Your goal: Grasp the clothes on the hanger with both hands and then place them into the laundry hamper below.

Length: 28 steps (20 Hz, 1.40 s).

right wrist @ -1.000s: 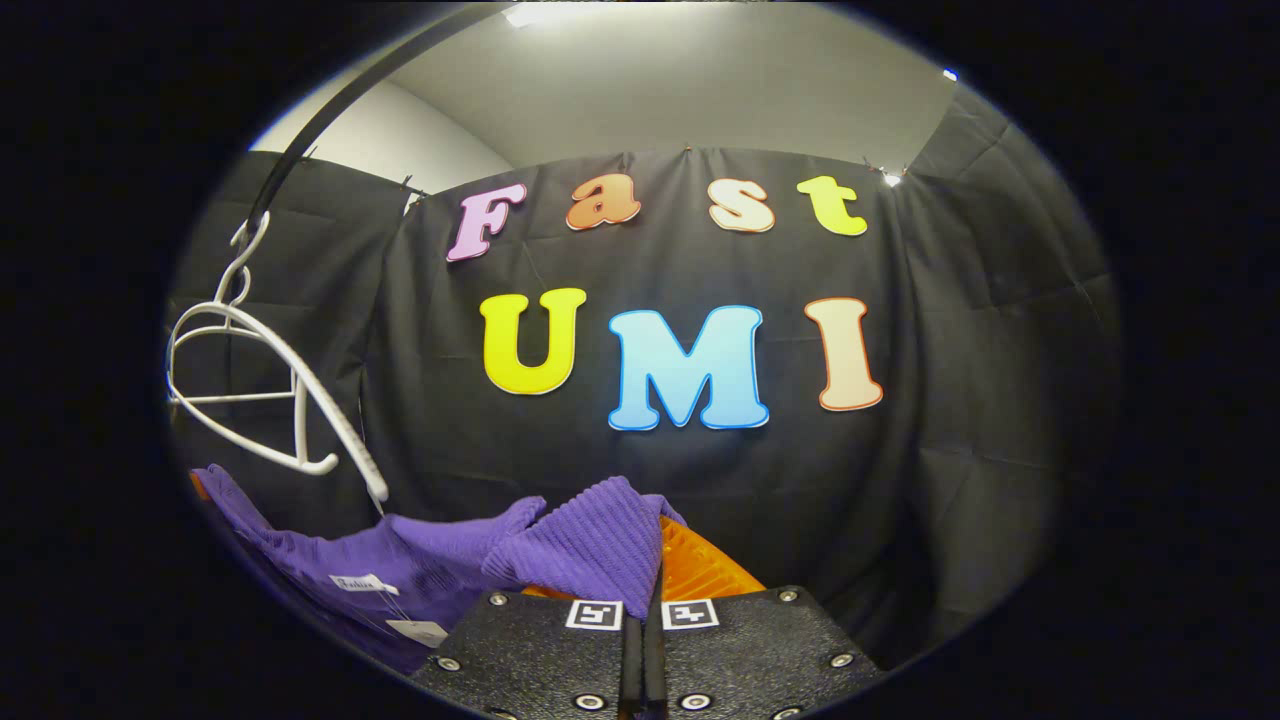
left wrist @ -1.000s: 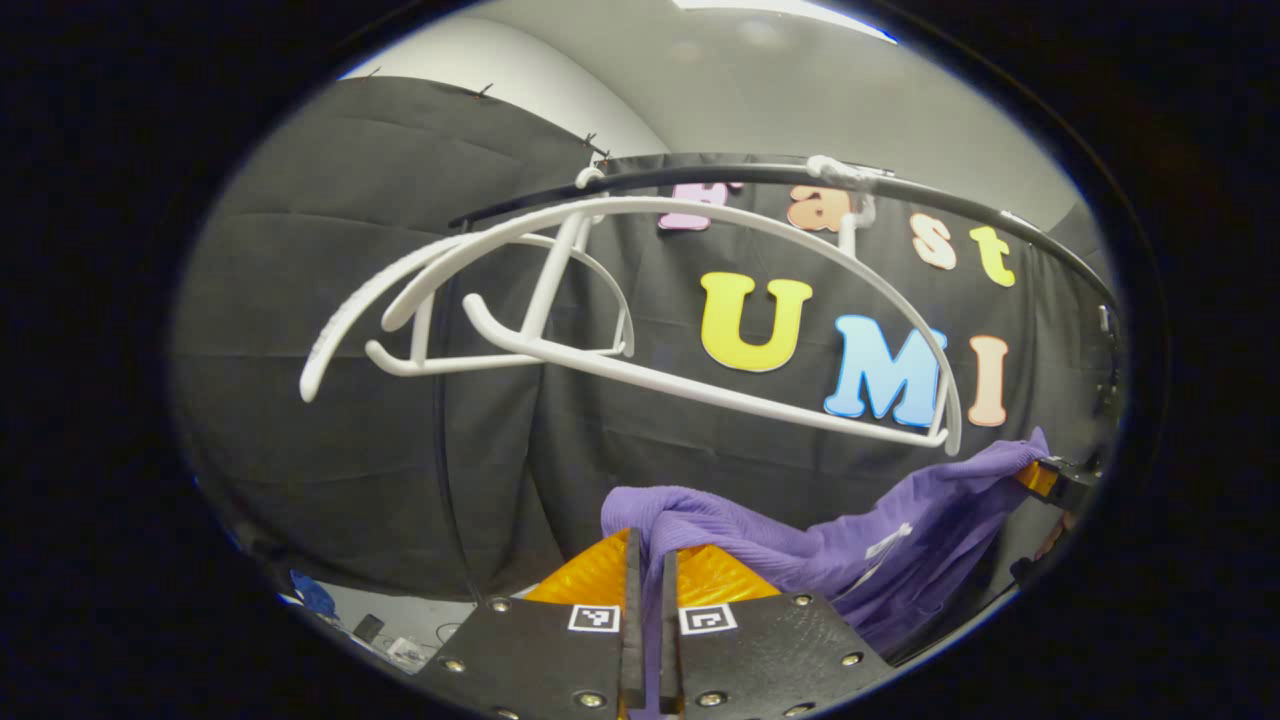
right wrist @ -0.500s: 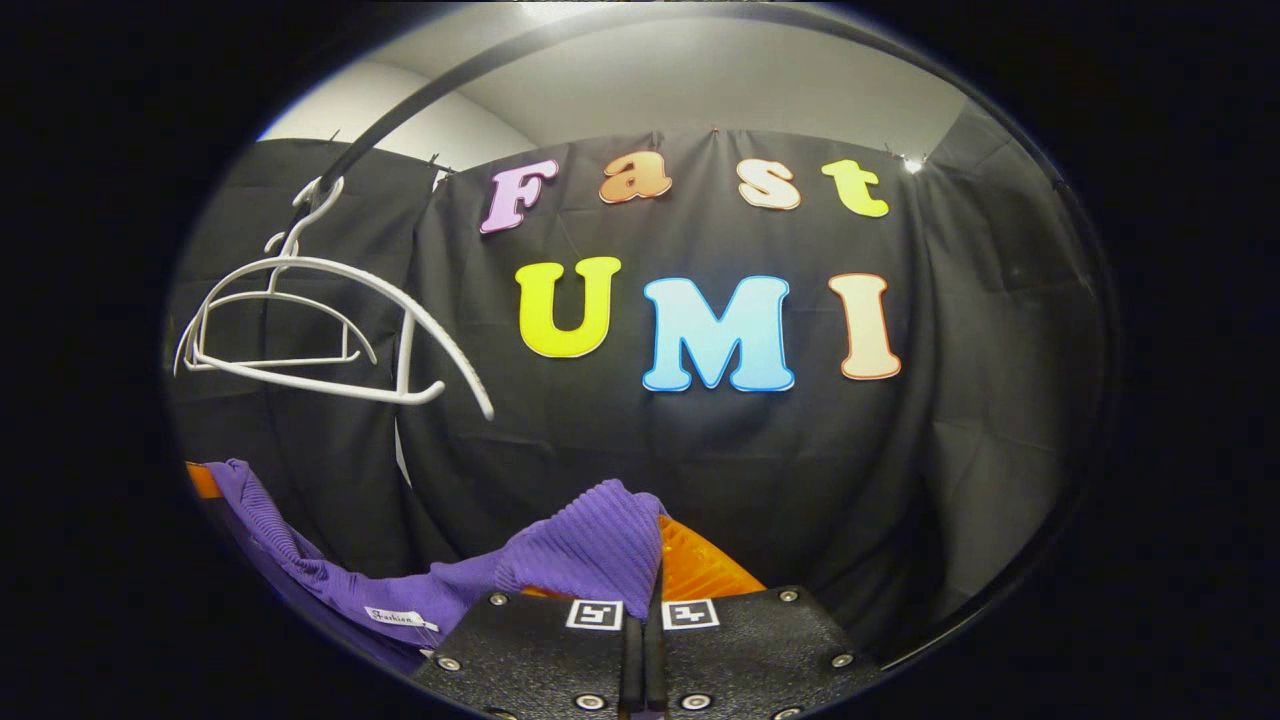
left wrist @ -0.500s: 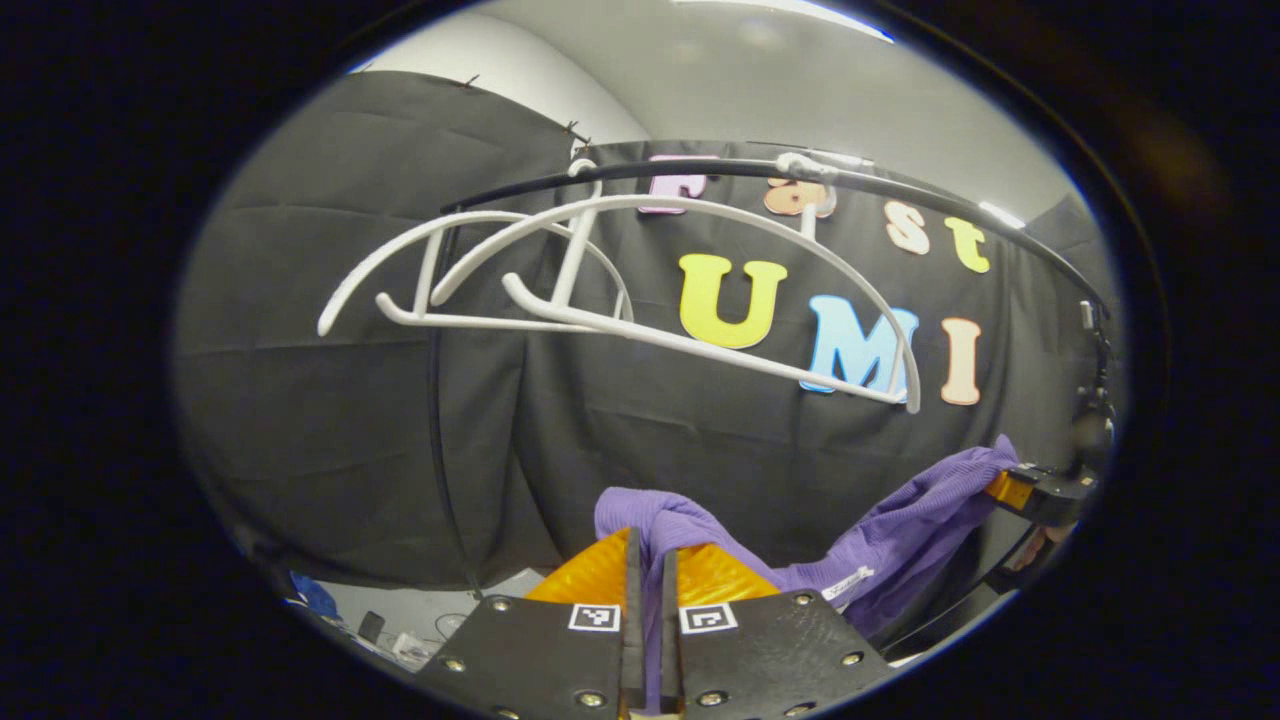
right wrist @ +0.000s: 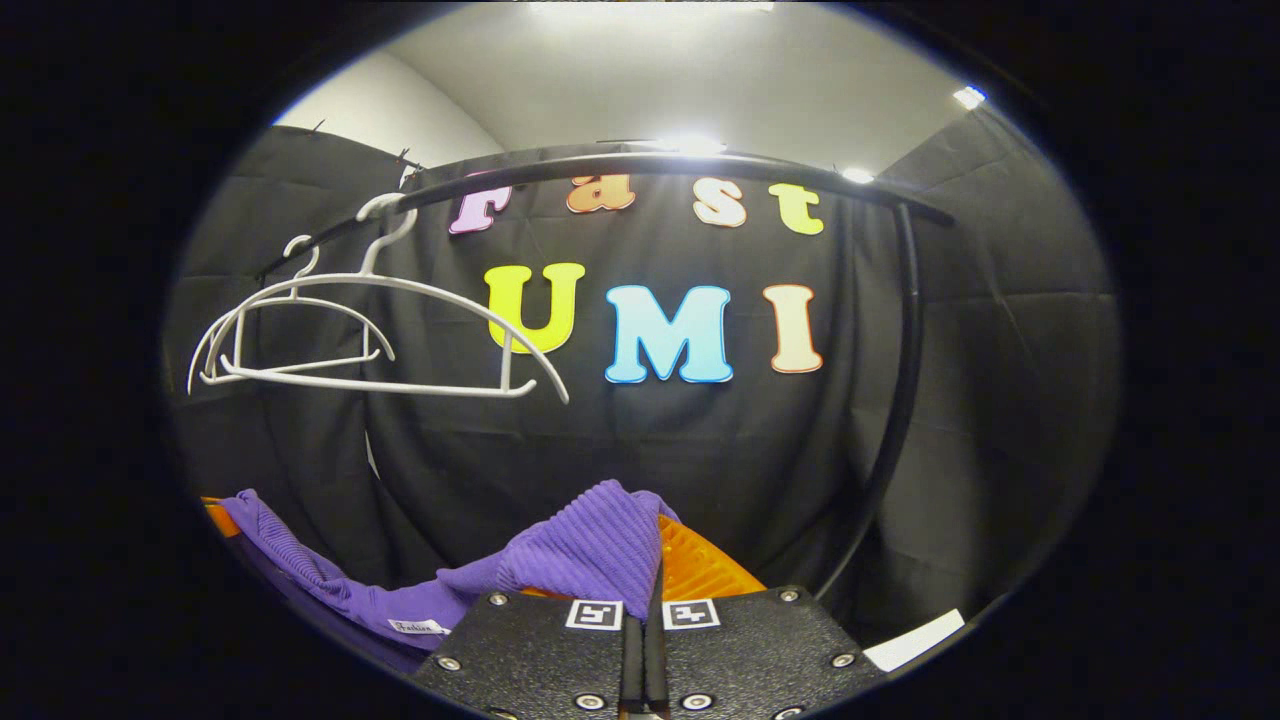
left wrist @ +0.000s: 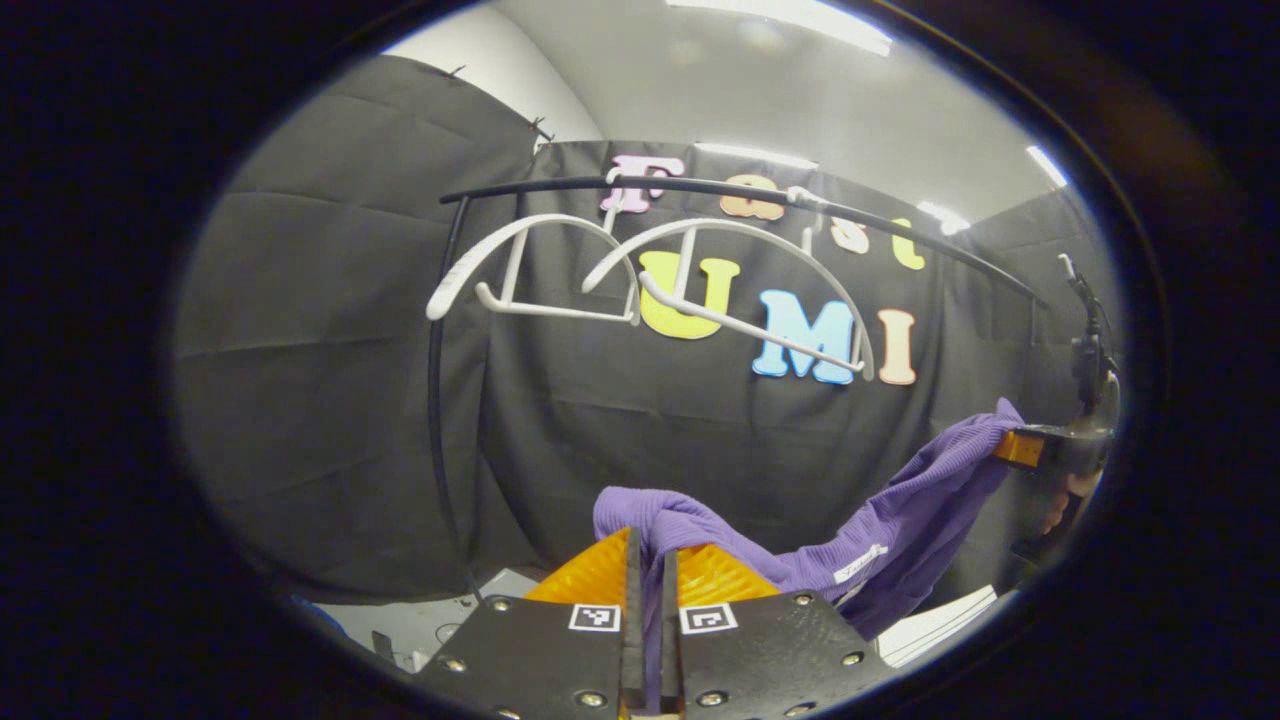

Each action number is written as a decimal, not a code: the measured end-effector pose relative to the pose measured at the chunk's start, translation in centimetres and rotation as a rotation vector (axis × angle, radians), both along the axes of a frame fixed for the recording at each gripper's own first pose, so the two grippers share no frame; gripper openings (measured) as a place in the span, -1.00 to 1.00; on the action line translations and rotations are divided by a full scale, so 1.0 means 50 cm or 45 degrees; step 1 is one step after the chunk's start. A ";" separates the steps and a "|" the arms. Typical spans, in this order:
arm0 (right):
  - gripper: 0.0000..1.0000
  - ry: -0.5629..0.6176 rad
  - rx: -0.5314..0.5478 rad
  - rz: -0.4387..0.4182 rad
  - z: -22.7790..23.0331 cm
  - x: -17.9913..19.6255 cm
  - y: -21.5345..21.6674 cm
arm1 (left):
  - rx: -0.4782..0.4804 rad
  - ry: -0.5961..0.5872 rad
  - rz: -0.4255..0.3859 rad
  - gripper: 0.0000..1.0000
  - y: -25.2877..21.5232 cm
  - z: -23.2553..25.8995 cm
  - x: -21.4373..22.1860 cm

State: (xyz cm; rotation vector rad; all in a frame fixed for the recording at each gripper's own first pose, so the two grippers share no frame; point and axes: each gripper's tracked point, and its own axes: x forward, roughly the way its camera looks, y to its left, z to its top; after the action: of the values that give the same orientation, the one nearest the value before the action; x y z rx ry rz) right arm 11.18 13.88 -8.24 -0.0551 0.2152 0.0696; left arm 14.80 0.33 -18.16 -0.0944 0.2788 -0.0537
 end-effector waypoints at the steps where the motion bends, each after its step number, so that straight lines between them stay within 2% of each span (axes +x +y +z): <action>1: -0.99 0.002 0.003 -0.022 0.003 -0.036 0.006 | 0.013 -0.001 -0.033 -0.87 0.011 -0.009 -0.017; 2: -1.00 0.010 0.007 -0.042 0.002 -0.068 0.011 | 0.015 0.004 -0.060 -0.87 0.019 -0.018 -0.032; 4: -0.99 0.052 0.026 -0.073 -0.012 -0.126 0.020 | -0.017 0.049 -0.092 -1.00 0.029 -0.033 -0.067; 5: -1.00 0.067 0.043 -0.079 -0.019 -0.152 0.028 | -0.040 0.054 -0.109 -0.72 0.032 -0.031 -0.081; 6: -0.99 0.081 0.049 -0.082 -0.030 -0.177 0.034 | -0.049 0.057 -0.125 -0.87 0.035 -0.032 -0.094; 7: -0.99 0.104 0.048 -0.084 -0.046 -0.197 0.039 | -0.040 0.074 -0.141 -0.87 0.036 -0.042 -0.106; 9: -0.99 0.184 0.074 -0.075 -0.094 -0.239 0.050 | -0.009 0.135 -0.156 -0.87 0.042 -0.083 -0.126; 14: -0.98 0.426 0.125 -0.072 -0.247 -0.316 0.056 | -0.026 0.314 -0.174 -0.87 0.037 -0.196 -0.175; 15: -0.98 0.464 0.135 -0.075 -0.274 -0.325 0.059 | -0.027 0.352 -0.196 -0.74 0.035 -0.217 -0.187; 16: -0.99 0.502 0.131 -0.071 -0.301 -0.335 0.064 | -0.024 0.388 -0.221 -0.87 0.030 -0.243 -0.198; 18: -0.98 0.583 0.115 -0.050 -0.350 -0.352 0.075 | 0.003 0.444 -0.263 -0.82 0.021 -0.297 -0.207; 20: -0.99 0.638 0.128 -0.026 -0.390 -0.359 0.094 | 0.039 0.464 -0.310 -0.94 0.007 -0.330 -0.205; 24: -0.99 0.735 0.117 0.009 -0.460 -0.359 0.129 | 0.007 0.432 -0.458 -0.94 -0.075 -0.346 -0.171; 28: -0.98 0.806 0.083 0.054 -0.511 -0.384 0.162 | 0.086 0.543 -0.558 -0.94 -0.090 -0.429 -0.173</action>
State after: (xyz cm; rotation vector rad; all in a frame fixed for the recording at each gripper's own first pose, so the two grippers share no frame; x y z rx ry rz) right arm -8.04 21.97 -33.81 0.0299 0.8444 0.1358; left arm 6.14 -4.16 -39.60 0.0253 0.7239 -0.4631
